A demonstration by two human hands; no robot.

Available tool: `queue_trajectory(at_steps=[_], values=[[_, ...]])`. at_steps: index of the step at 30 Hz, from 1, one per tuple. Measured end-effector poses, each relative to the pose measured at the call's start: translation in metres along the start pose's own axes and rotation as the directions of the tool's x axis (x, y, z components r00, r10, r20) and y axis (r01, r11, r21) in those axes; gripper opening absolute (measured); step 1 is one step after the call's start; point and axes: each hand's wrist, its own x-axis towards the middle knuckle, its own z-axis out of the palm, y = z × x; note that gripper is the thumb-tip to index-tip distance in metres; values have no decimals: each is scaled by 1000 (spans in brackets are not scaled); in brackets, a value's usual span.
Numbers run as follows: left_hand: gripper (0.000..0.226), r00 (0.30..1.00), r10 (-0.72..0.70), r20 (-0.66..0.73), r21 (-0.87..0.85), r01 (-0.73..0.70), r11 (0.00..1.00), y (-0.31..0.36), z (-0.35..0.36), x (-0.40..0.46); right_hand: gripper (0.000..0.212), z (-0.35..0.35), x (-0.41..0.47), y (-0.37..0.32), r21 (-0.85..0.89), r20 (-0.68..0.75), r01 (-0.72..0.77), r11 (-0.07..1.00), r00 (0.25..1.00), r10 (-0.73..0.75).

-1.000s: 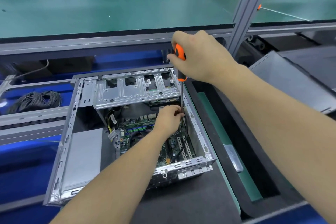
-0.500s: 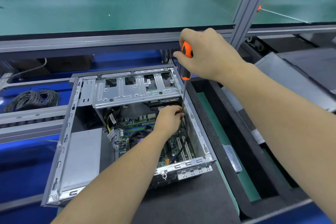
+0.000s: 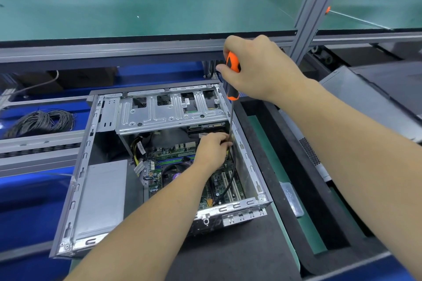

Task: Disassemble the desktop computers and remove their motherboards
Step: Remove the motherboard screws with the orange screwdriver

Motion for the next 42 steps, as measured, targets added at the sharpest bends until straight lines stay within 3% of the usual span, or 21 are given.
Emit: queue_trajectory(at_steps=[42], values=[[17,1000,10,-17,20,-9,1000,-10,4,3,32,-2,-1,-1,-18,11,3,1000,1000,-3]])
